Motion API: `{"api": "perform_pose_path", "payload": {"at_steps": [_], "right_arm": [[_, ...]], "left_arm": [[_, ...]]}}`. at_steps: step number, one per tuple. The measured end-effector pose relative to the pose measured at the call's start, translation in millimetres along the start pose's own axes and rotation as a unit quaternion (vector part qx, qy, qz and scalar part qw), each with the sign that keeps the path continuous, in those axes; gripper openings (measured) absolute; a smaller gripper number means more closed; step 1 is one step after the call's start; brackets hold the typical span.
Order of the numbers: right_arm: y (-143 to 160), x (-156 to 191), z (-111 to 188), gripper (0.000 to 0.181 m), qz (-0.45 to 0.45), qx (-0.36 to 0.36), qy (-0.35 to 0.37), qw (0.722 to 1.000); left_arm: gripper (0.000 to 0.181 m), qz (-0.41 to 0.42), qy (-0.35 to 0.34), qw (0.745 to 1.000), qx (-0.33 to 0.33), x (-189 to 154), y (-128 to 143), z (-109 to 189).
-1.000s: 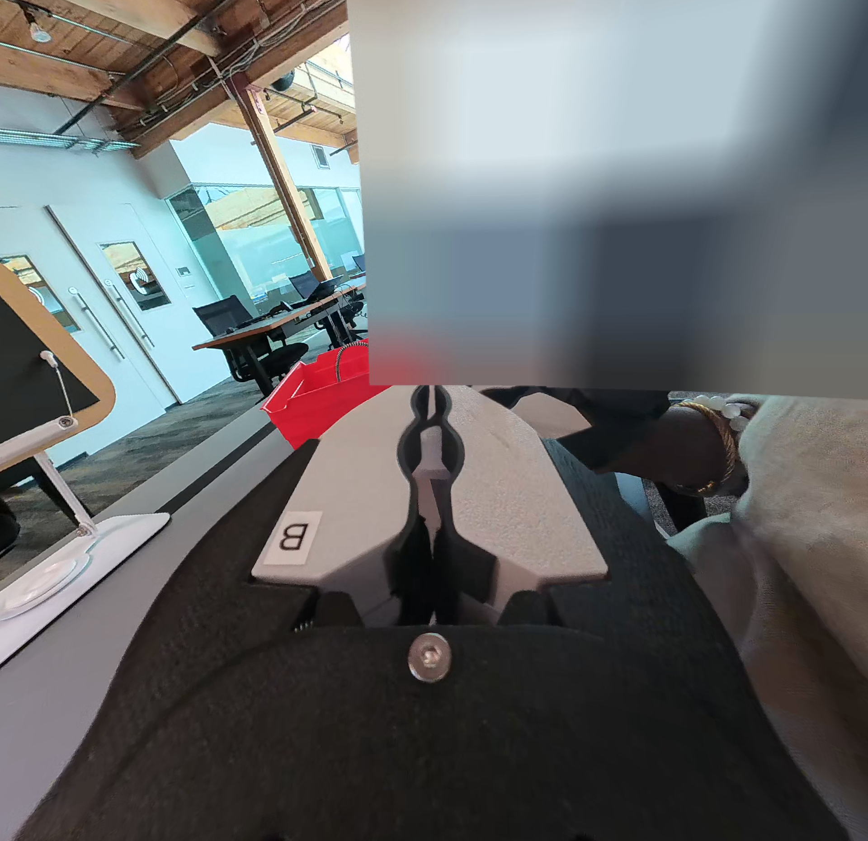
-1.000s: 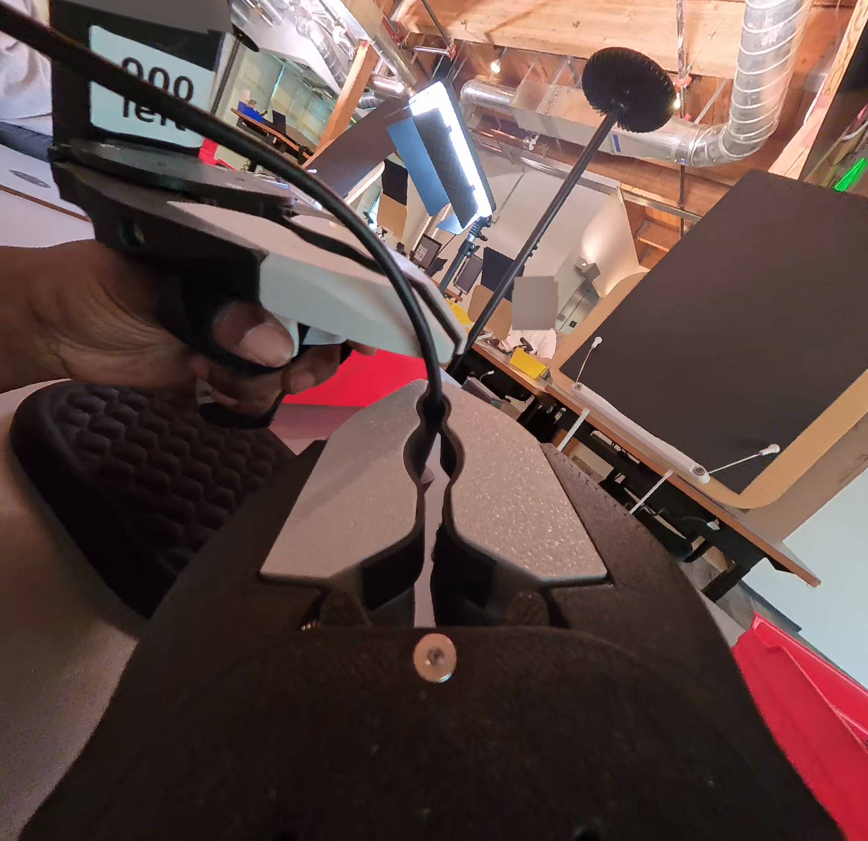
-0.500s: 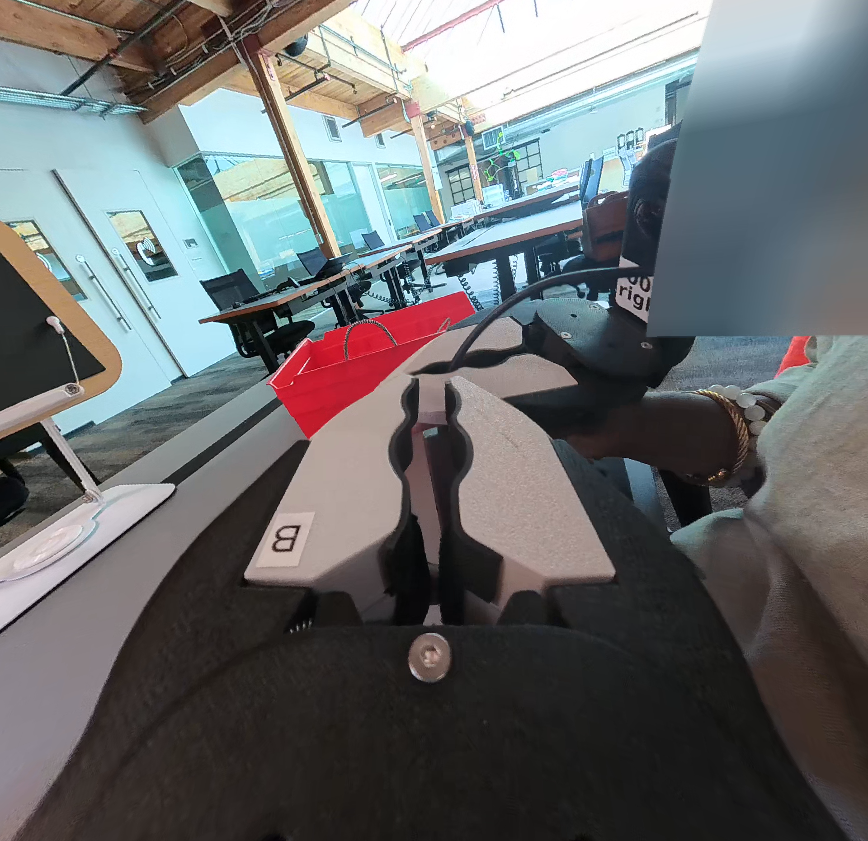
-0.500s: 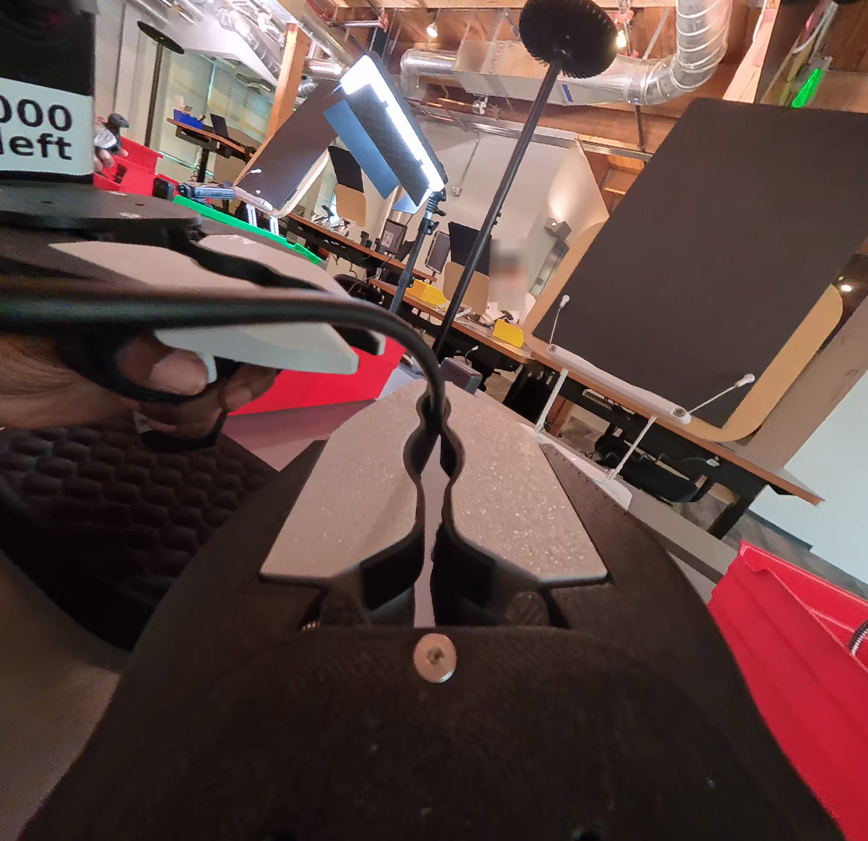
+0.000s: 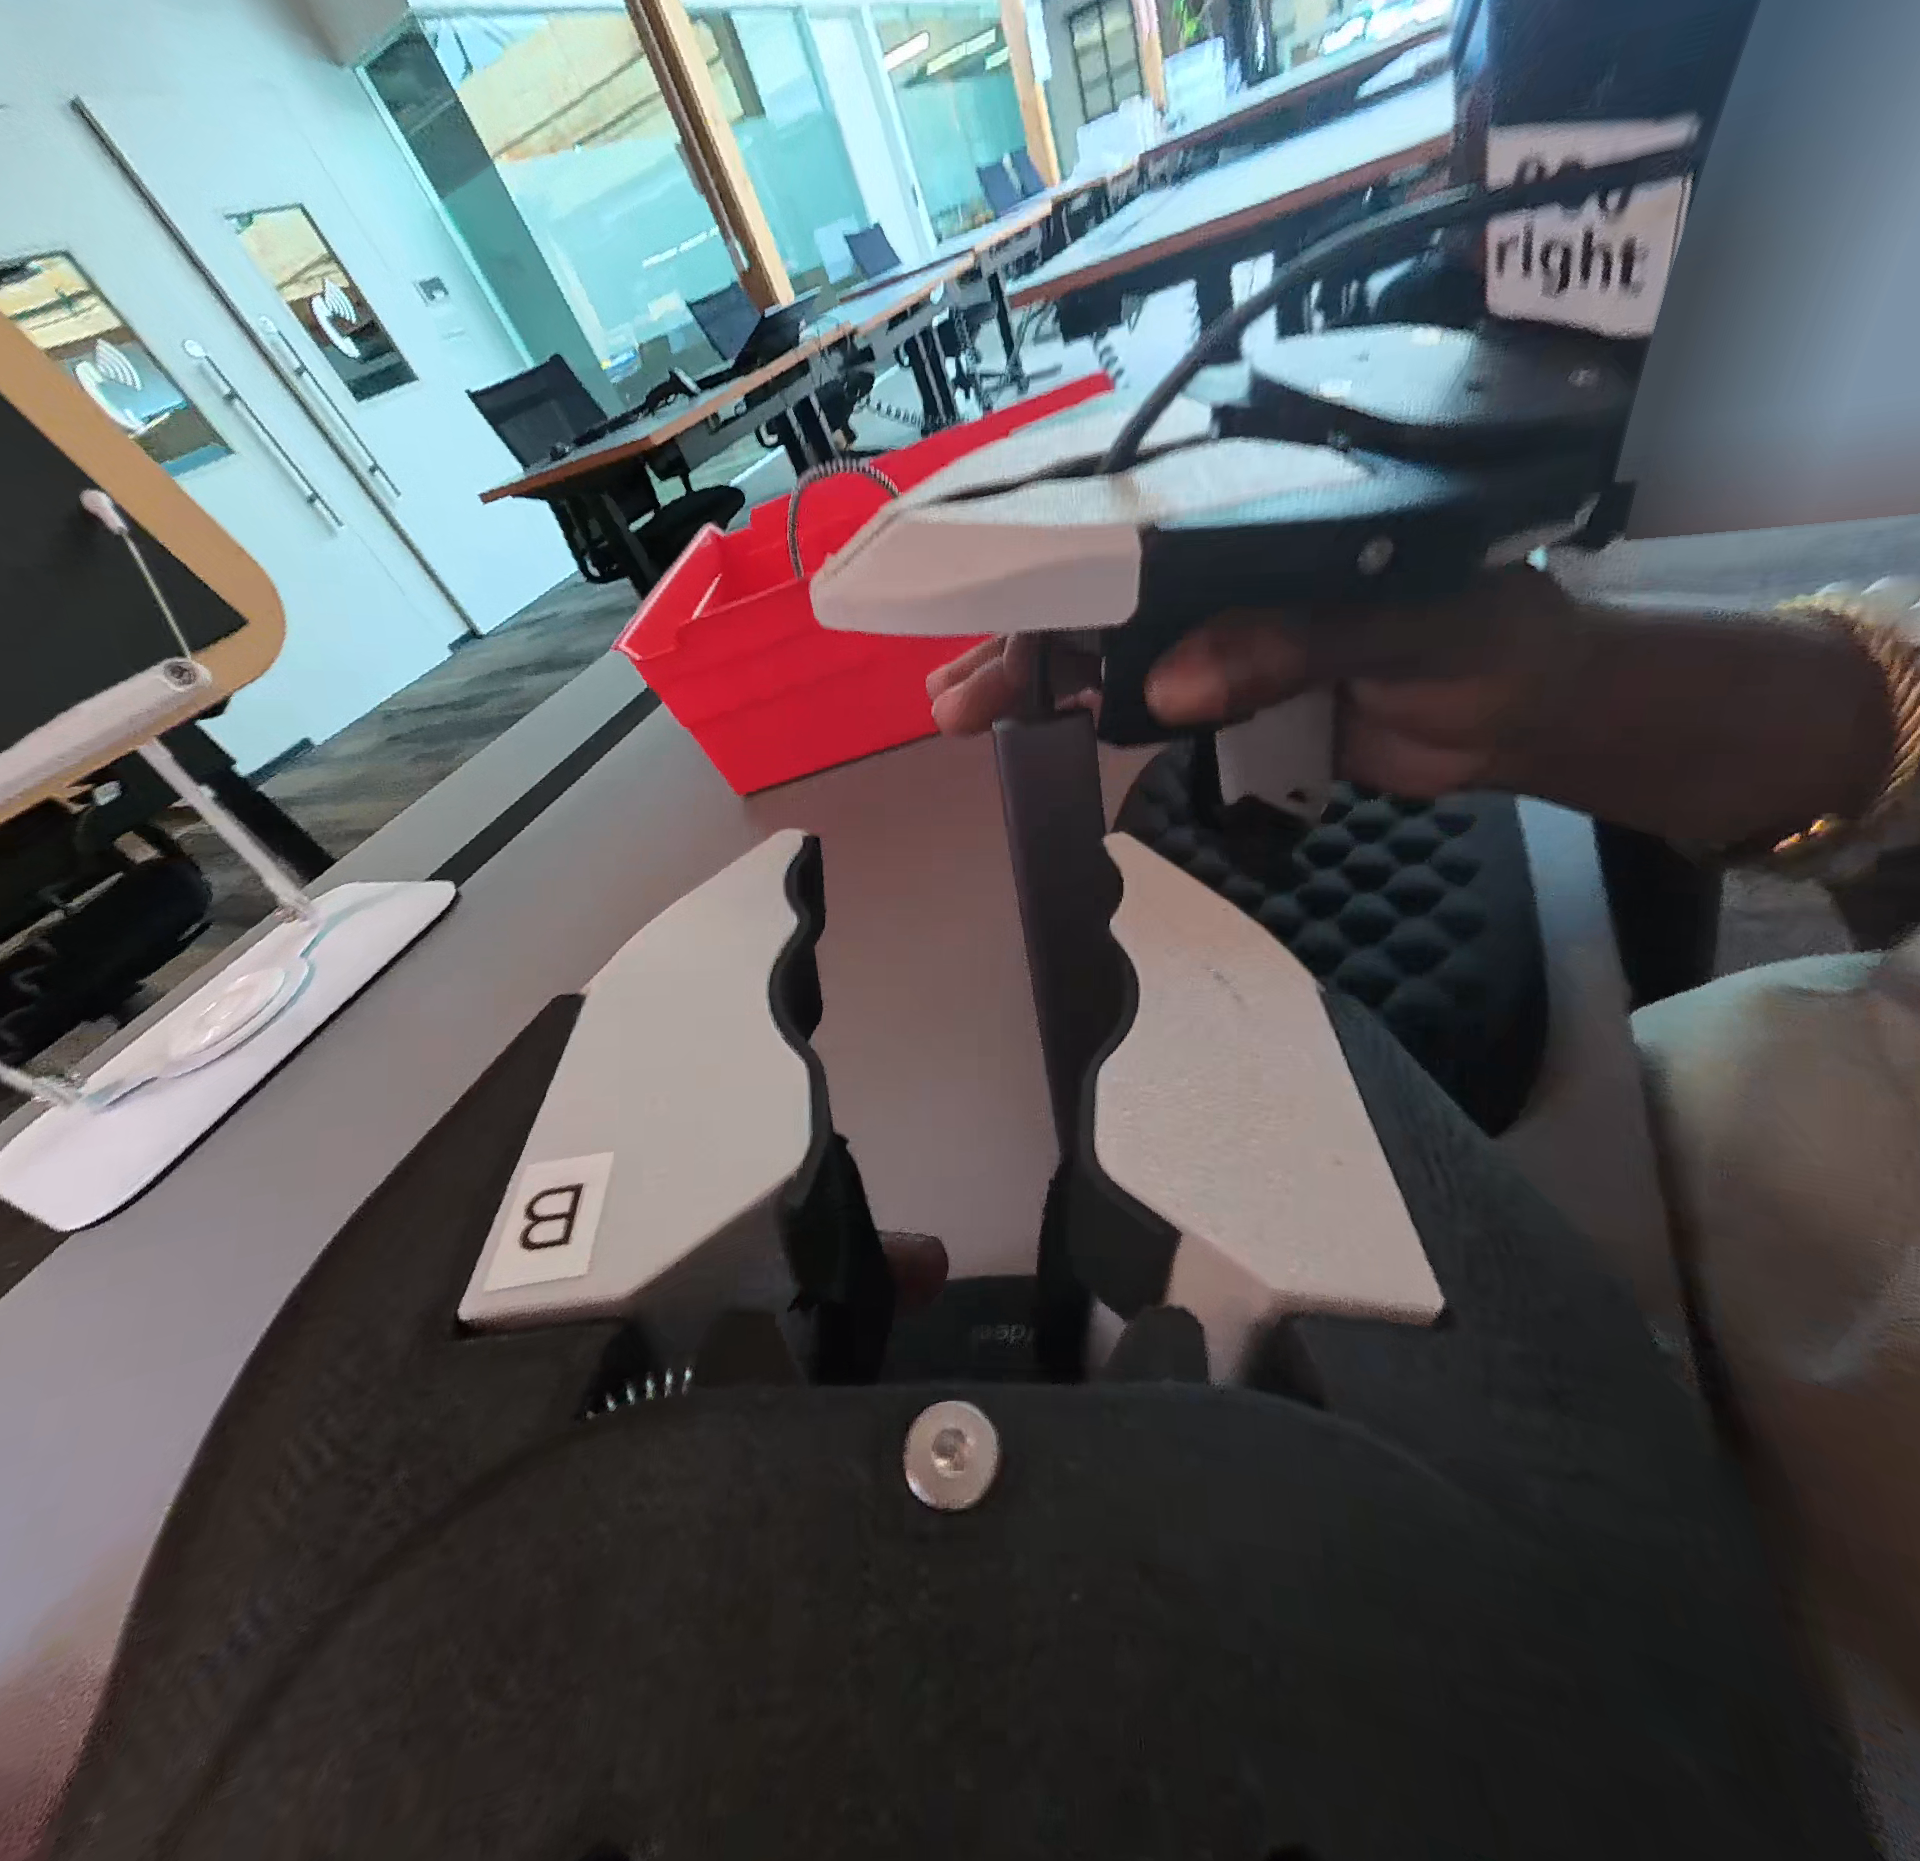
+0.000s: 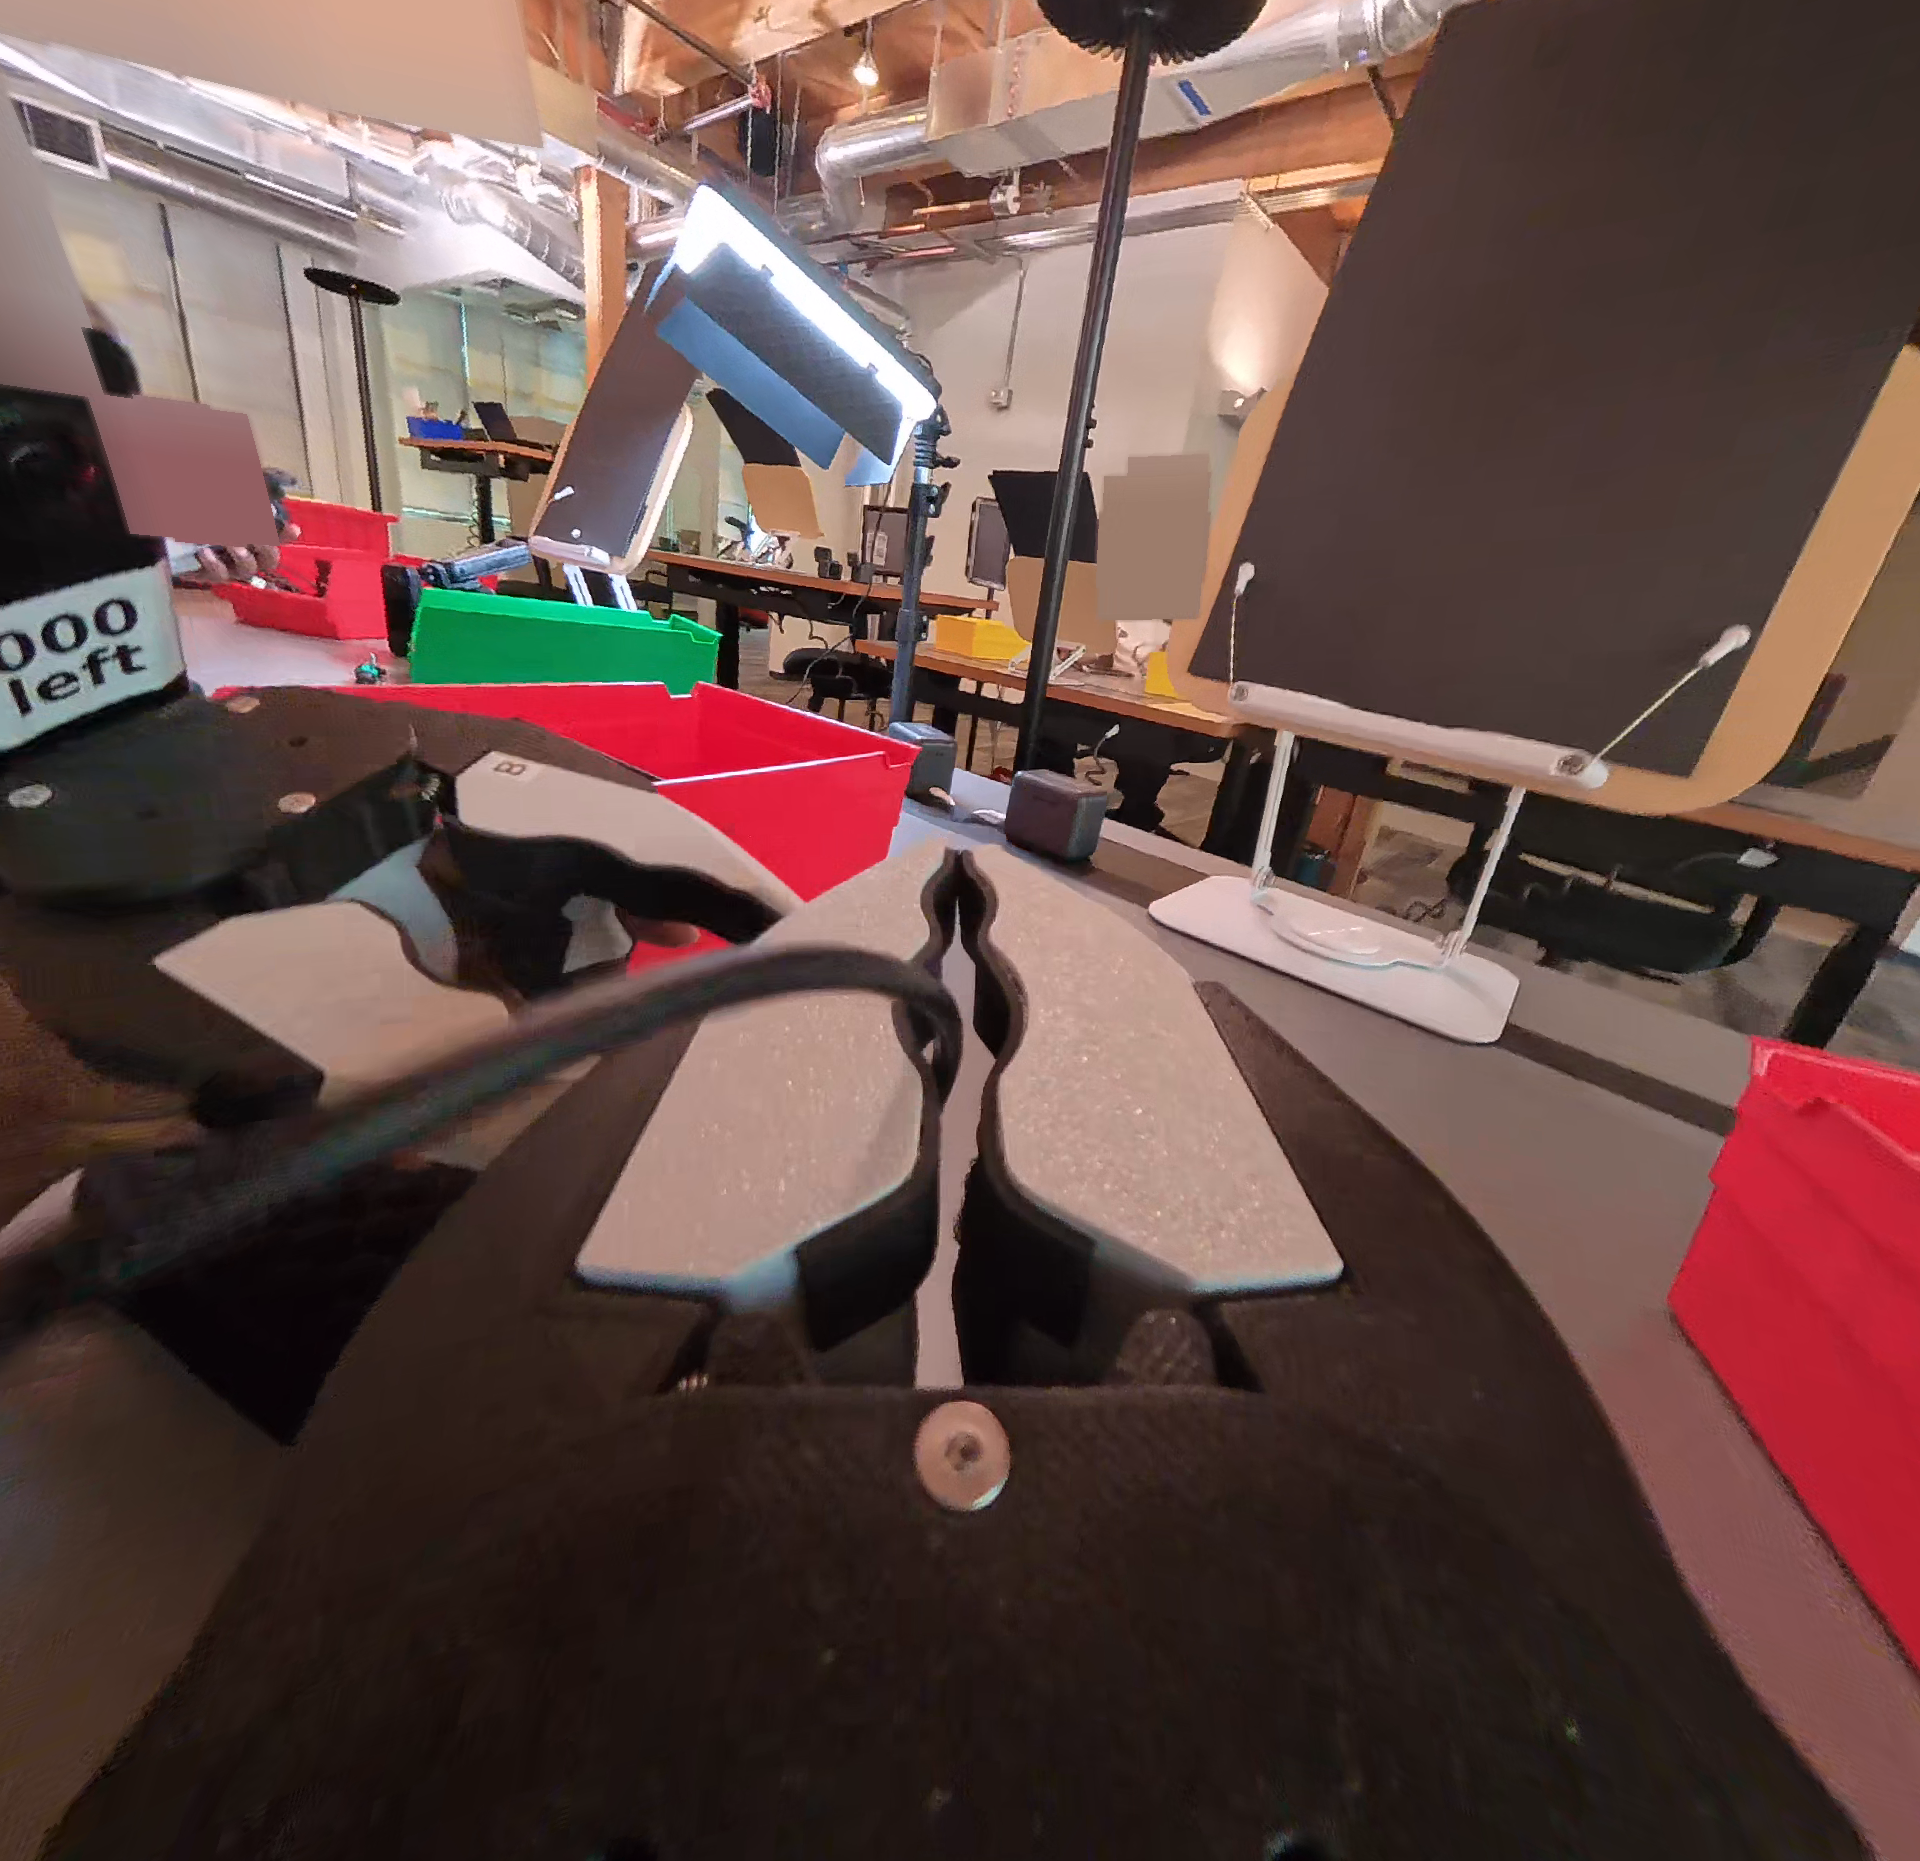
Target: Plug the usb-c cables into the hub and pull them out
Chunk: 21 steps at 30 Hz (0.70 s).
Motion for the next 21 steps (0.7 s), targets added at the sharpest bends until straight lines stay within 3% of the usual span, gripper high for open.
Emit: {"api": "perform_pose_path", "payload": {"at_steps": [10, 16, 21], "right_arm": [[6, -21, 5, 0.0, -0.129, 0.002, -0.013, 0.991], [10, -29, 7, 0.0, -0.159, 0.012, -0.016, 0.987], [11, -30, 7, 0.0, -0.178, 0.007, -0.023, 0.984]], "left_arm": [[0.055, -0.029, -0.032, 0.998, 0.054, -2, 21, -17], [0.057, -0.034, -0.044, 0.995, 0.077, -3, 24, -23], [0.056, -0.066, -0.004, 0.992, 0.105, -10, 26, -32]]}}
Point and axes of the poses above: each gripper's, where its closed fingertips meet, z back along the fingers, y out of its underside, x = y × z across the jaws, the point moved 10 cm from there along z, back along the fingers, and after that the axes turned 9 degrees about -y, right-handed, at the moved point
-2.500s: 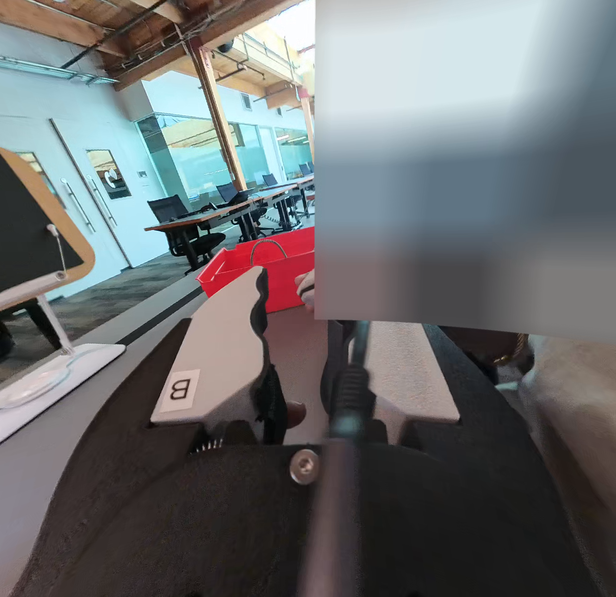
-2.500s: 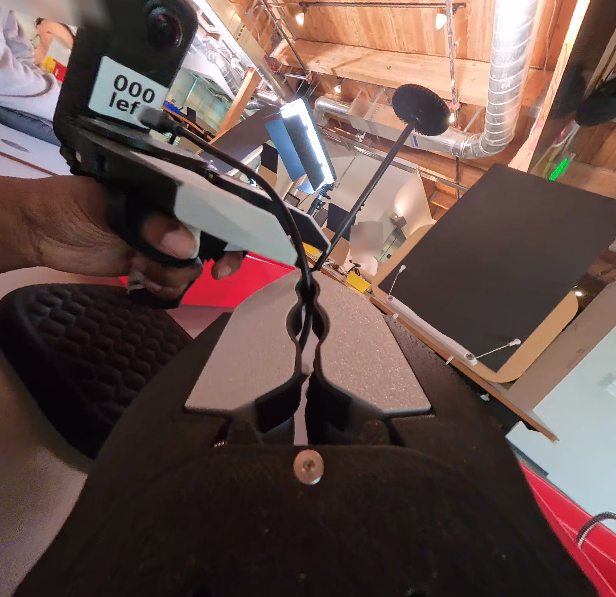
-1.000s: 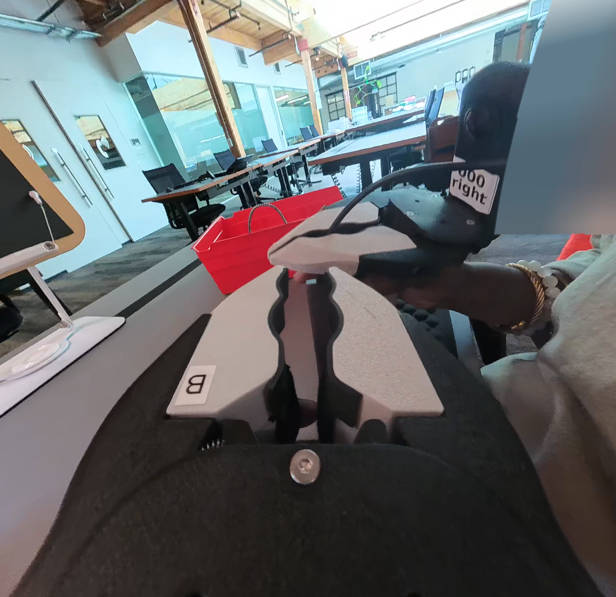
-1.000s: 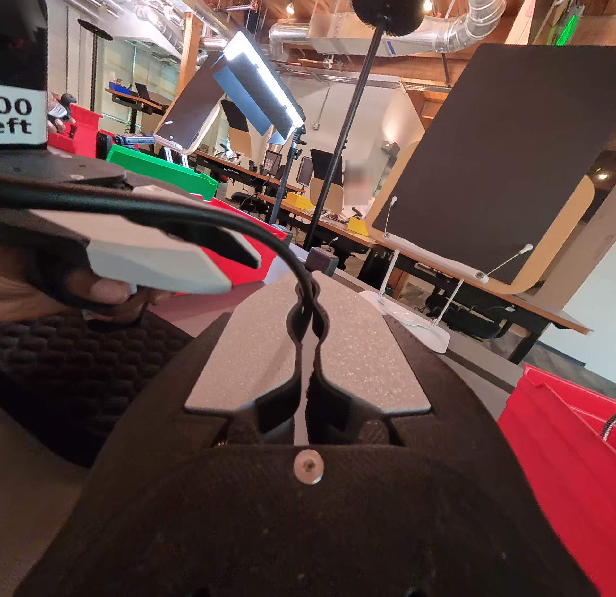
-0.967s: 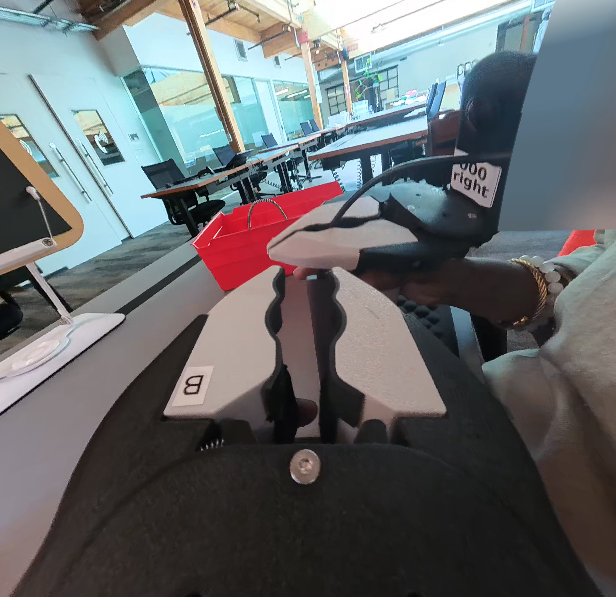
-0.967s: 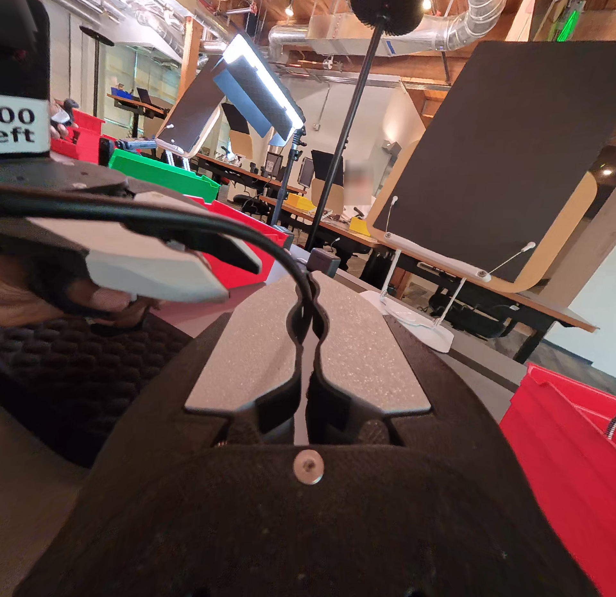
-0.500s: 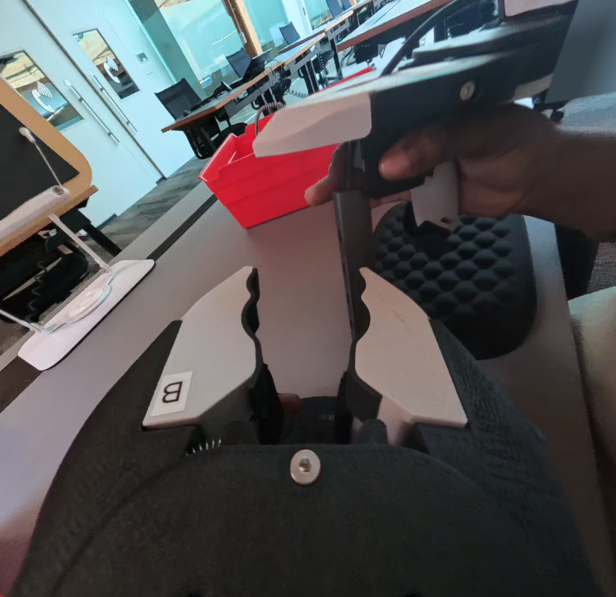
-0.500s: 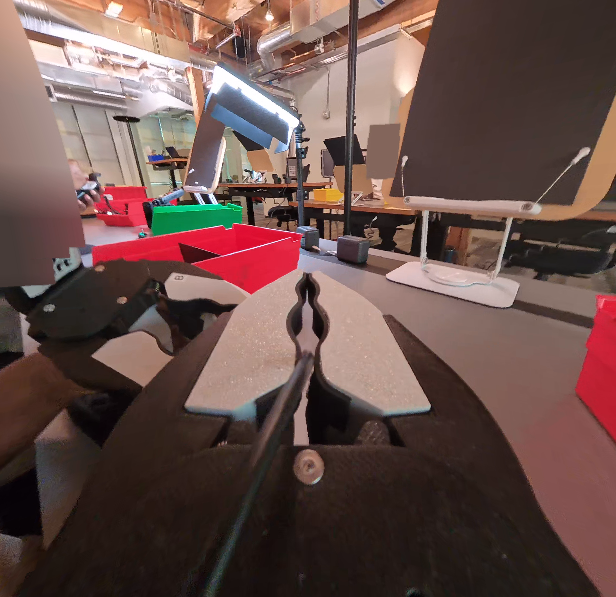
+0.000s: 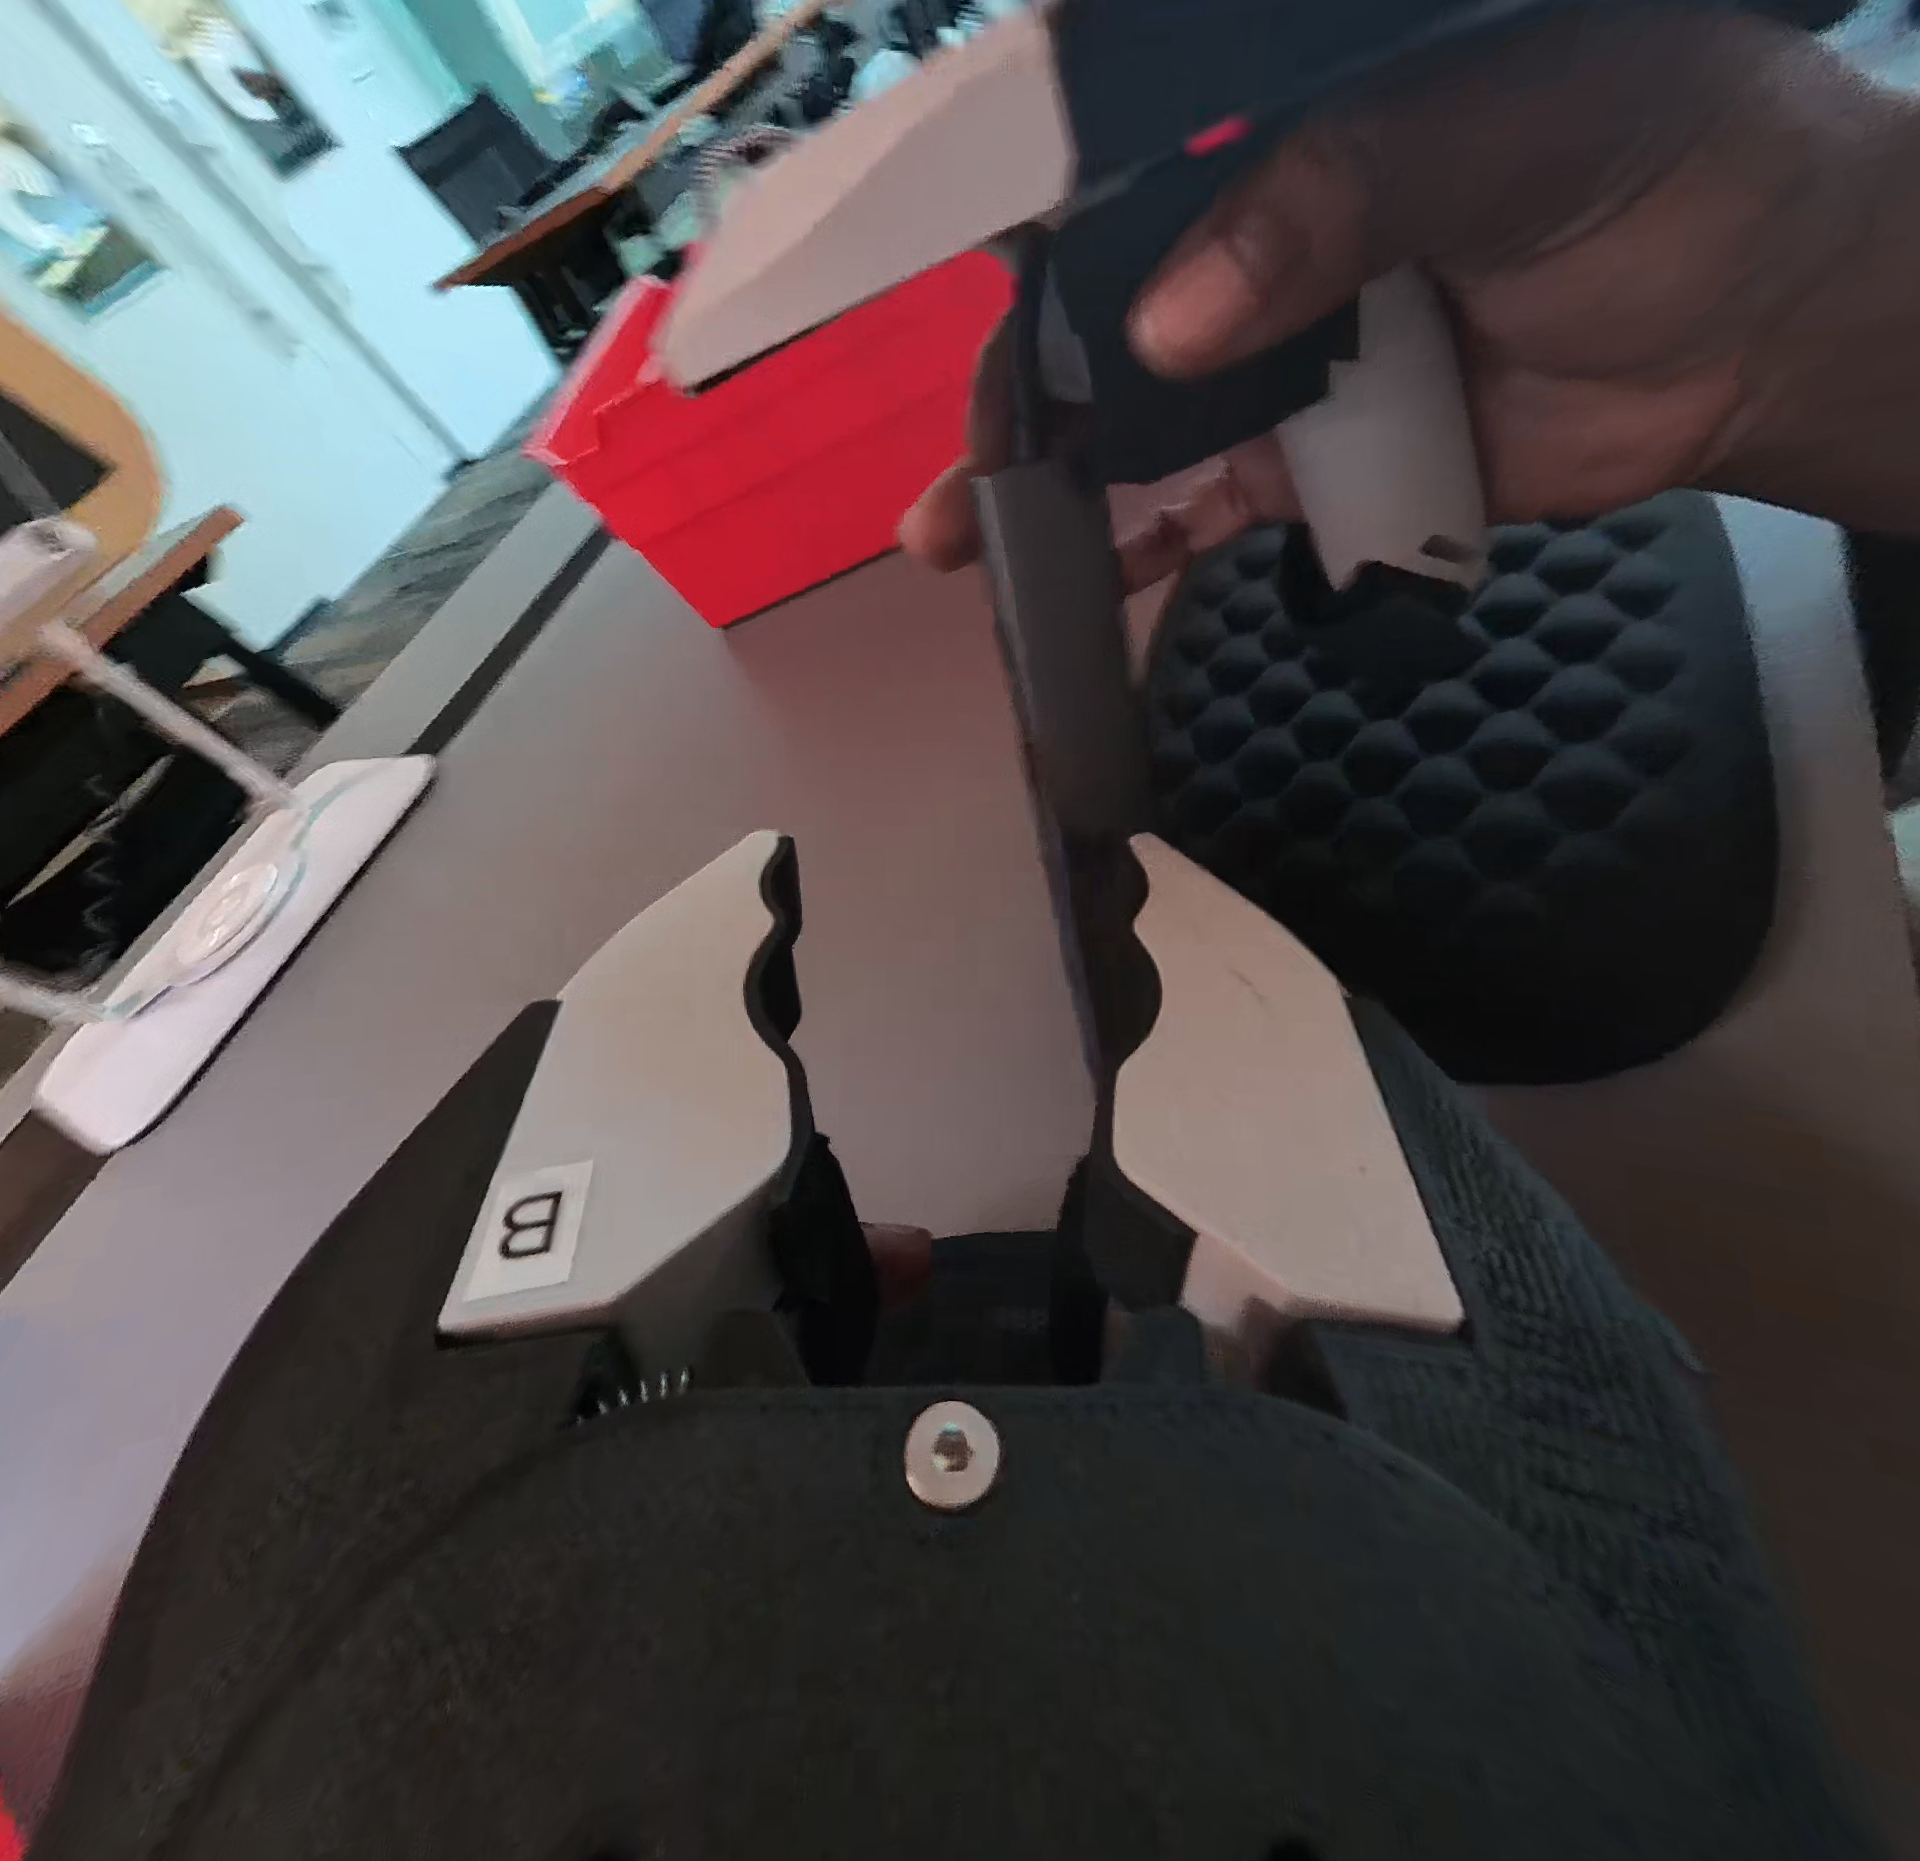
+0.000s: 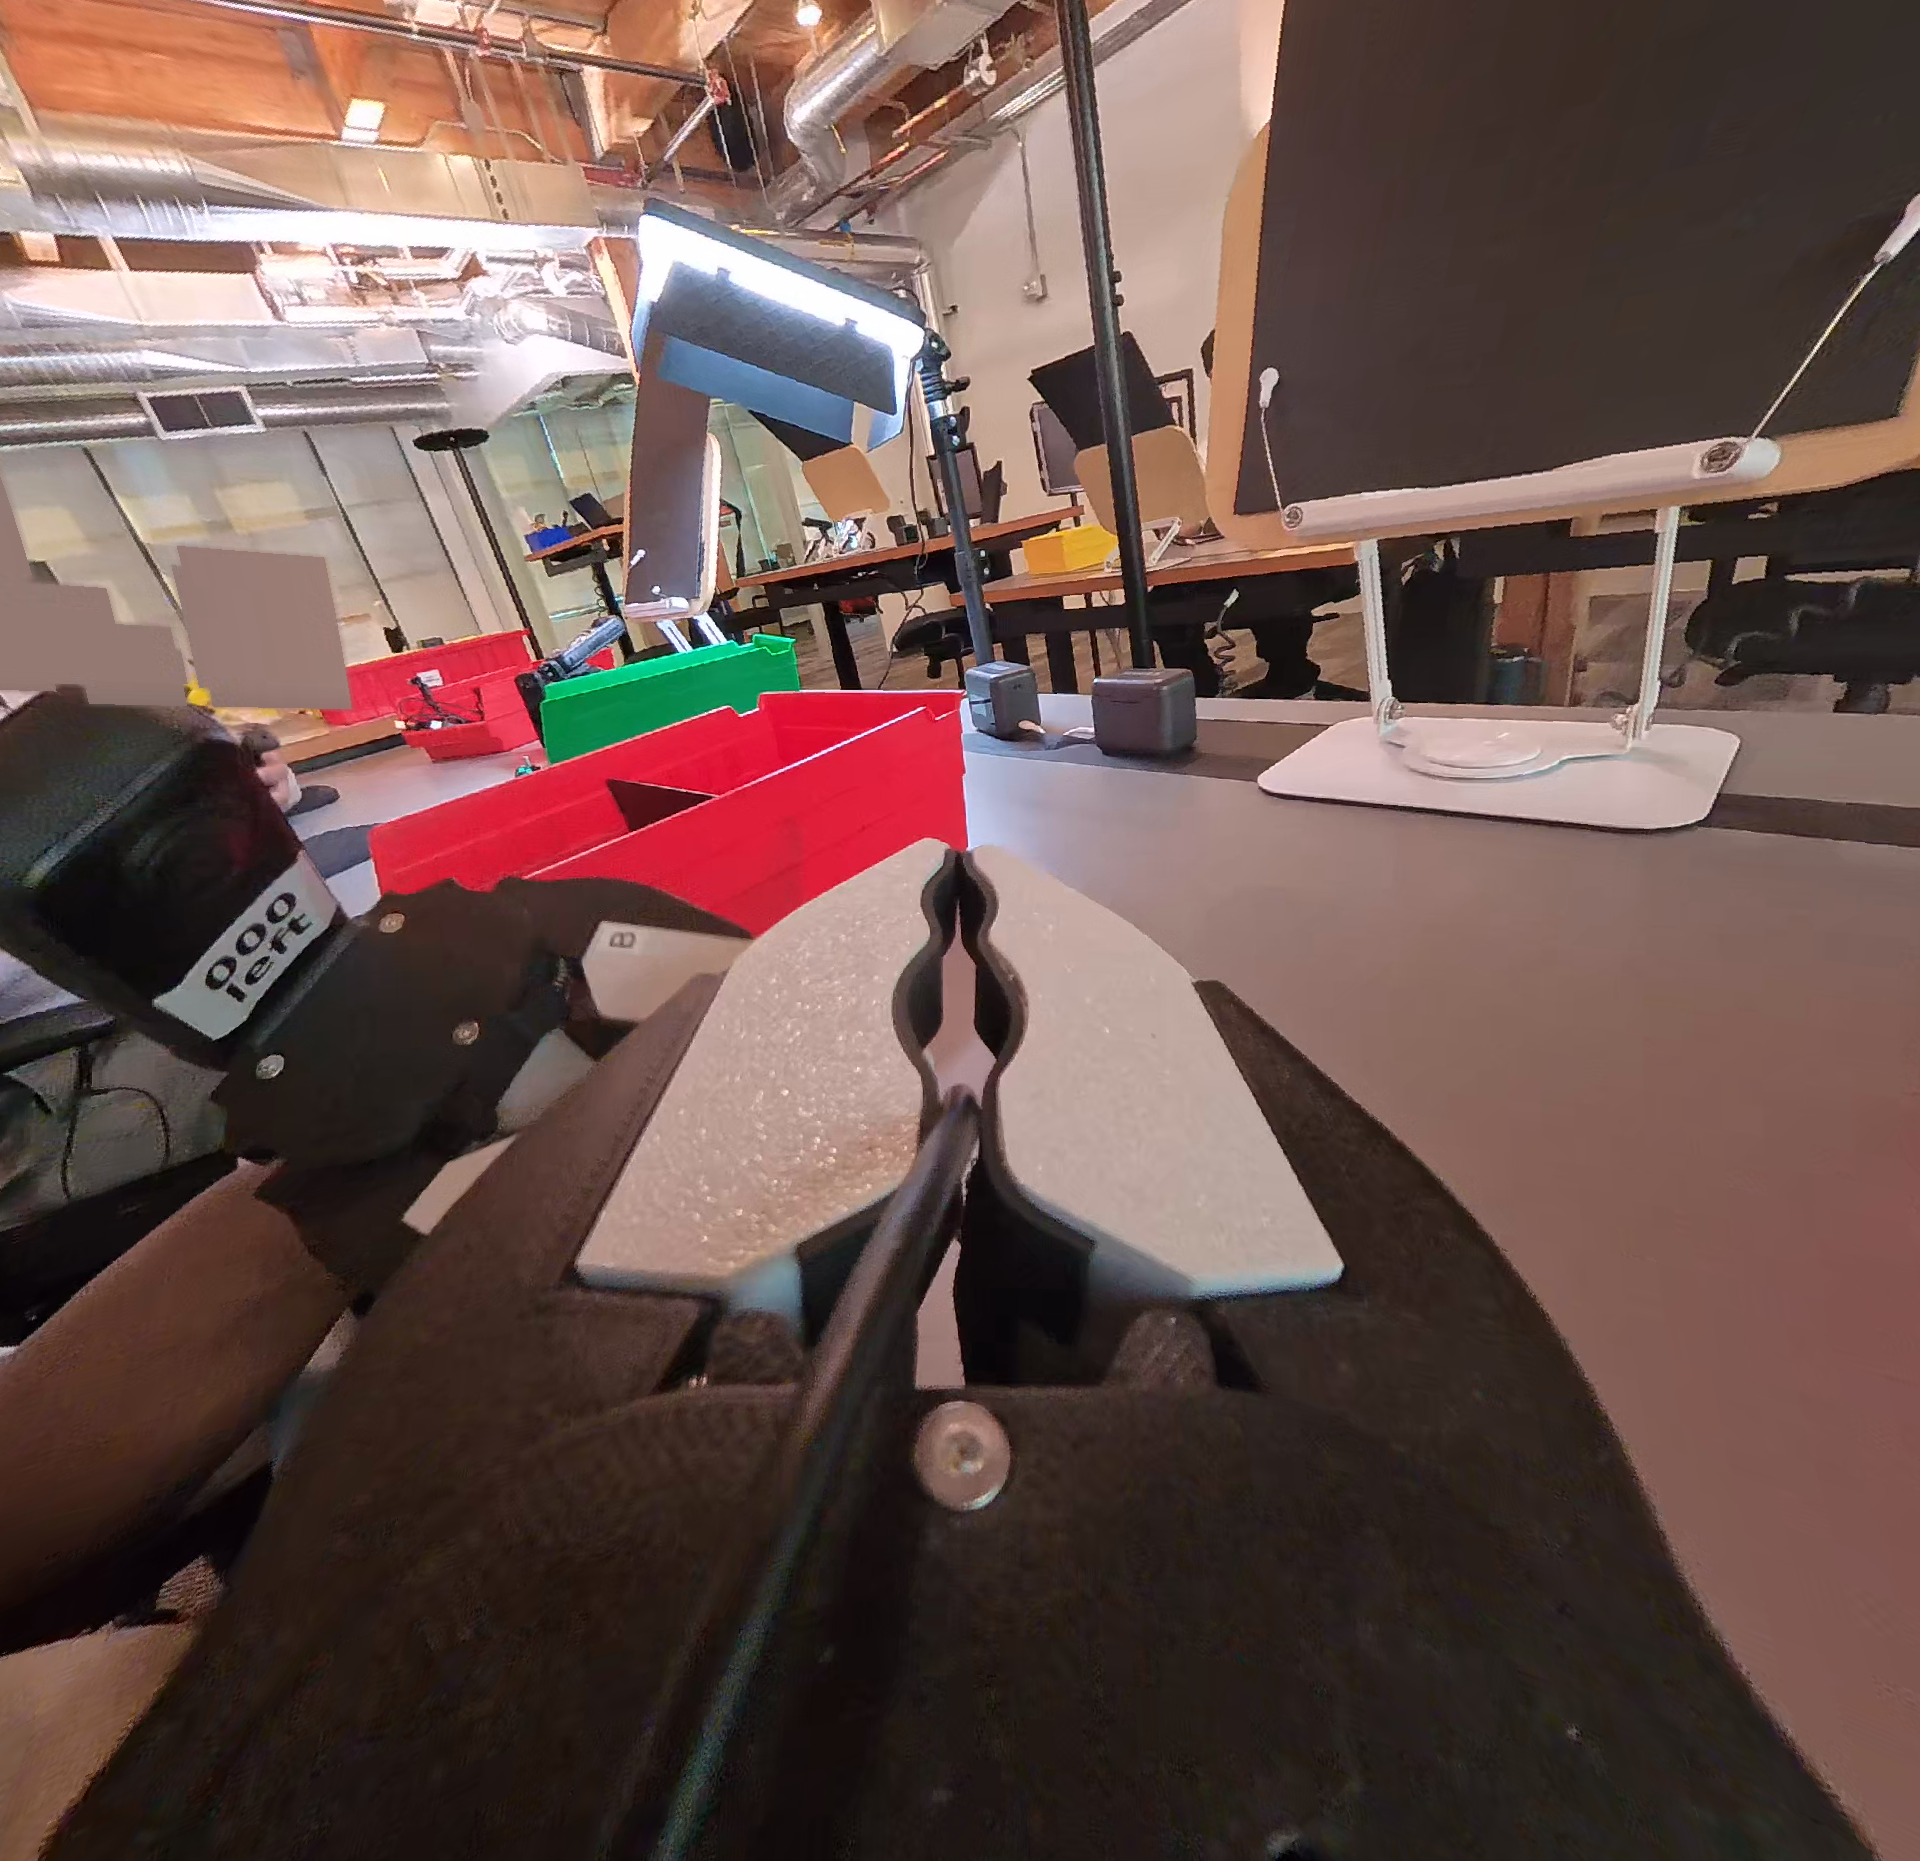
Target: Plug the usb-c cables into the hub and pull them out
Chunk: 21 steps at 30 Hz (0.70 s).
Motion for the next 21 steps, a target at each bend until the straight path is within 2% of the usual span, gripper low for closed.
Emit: {"api": "perform_pose_path", "payload": {"at_steps": [1, 5, 6, 7, 10, 12, 15, 16, 18, 21], "right_arm": [[0, 0, 0, 0.0, 0.001, 0.0, -0.001, 1.0], [-1, 7, -2, 0.0, 0.004, 0.002, -0.028, 1.0], [-2, 9, -3, 0.0, 0.005, 0.004, -0.034, 0.999], [-1, 10, -4, 0.0, 0.01, 0.007, -0.037, 0.999], [-3, 9, -2, 0.0, 0.047, 0.009, -0.018, 0.999], [-6, 6, 2, 0.0, 0.083, 0.009, -0.014, 0.996], [-10, 7, 7, 0.0, 0.171, 0.016, -0.063, 0.983], [-12, 8, 9, 0.024, 0.196, 0.02, -0.061, 0.979], [-15, 7, 12, 0.033, 0.251, 0.043, -0.052, 0.966], [-20, 8, 19, 0.048, 0.285, 0.048, -0.057, 0.956]], "left_arm": [[0.054, -0.013, 0.025, 1.0, 0.009, -3, 1, -2], [0.052, -0.046, 0.051, 0.995, 0.069, -11, 3, -13], [0.042, -0.056, 0.056, 0.994, 0.082, -13, 3, -15], [0.024, -0.07, 0.055, 0.992, 0.09, -15, 4, -17], [0.021, -0.092, -0.003, 0.992, 0.081, -15, 4, -13], [0.013, -0.077, -0.045, 0.994, 0.06, -8, 2, -5], [0.011, -0.086, -0.089, 0.992, 0.02, 1, -3, 8], [0.011, -0.104, -0.106, 0.989, 0.02, 2, -4, 10], [0.01, -0.145, -0.138, 0.979, 0.024, 1, -6, 13], [0.011, -0.12, -0.111, 0.987, -0.007, 1, -7, 16]]}}
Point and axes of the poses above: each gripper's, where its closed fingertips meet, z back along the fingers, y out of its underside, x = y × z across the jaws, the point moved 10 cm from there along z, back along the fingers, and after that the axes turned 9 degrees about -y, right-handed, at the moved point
